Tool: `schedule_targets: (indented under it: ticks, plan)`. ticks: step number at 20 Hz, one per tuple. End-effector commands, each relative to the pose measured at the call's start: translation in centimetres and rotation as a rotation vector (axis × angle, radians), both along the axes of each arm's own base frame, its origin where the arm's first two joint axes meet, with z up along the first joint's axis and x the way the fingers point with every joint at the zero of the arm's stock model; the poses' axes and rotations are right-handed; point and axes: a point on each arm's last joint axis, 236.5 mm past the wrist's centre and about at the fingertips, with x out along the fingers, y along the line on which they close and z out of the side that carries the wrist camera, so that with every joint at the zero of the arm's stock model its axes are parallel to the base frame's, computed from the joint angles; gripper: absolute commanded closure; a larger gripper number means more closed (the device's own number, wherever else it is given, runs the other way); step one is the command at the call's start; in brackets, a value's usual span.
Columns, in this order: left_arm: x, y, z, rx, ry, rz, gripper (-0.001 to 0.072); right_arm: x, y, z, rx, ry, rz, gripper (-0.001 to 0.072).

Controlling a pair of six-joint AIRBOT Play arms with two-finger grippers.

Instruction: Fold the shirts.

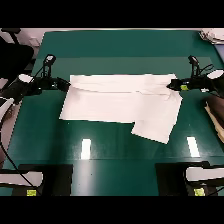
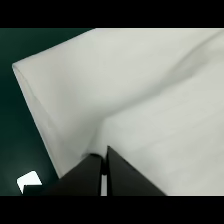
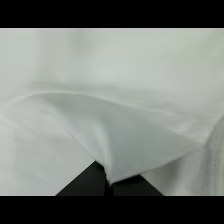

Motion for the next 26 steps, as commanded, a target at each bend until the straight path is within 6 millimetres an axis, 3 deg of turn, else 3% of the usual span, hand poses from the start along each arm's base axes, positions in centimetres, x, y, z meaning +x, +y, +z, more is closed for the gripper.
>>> schedule_targets:
  ticks: [1, 11, 18, 19, 20, 21, 23, 26]
  plan:
    - [-0.1, 0.2, -0.3, 0.015, 0.004, -0.006, 0.0684, -0.2, -0.2, -0.6, -0.01, 0.004, -0.001, 0.0696]
    - [-0.5, 0.5, -3.8, 0.037, 0.073, -0.015, 0.0684, -0.5, -1.0, -1.2, -0.06, 0.011, 0.012, 0.0696]
    - [-1.4, -0.3, -3.9, 0.007, 0.119, -0.034, 0.0682, -1.1, -0.4, -1.2, -0.041, 0.034, 0.033, 0.0692]
    - [-1.6, -0.4, -3.7, -0.007, 0.129, -0.029, 0.0471, -1.3, -0.3, -1.1, -0.038, 0.037, 0.038, 0.0613]
    - [-1.6, -0.5, -3.3, -0.022, 0.135, -0.013, 0.0127, -1.4, -0.2, -0.9, -0.038, 0.036, 0.041, 0.0381]
    - [-1.5, -0.3, -2.6, -0.045, 0.142, 0.015, 0.0067, -1.3, -0.3, -0.4, -0.042, 0.024, 0.04, 0.0204]
    - [-1.7, 0.4, -1.1, -0.079, 0.155, 0.047, 0.0066, -1.2, -0.9, 1.1, -0.051, -0.008, 0.025, 0.0194]
    - [-2.6, 4.0, 1.4, -0.099, 0.159, 0.112, 0.0066, -1.7, -3.5, 3.6, -0.059, -0.047, -0.028, 0.0195]
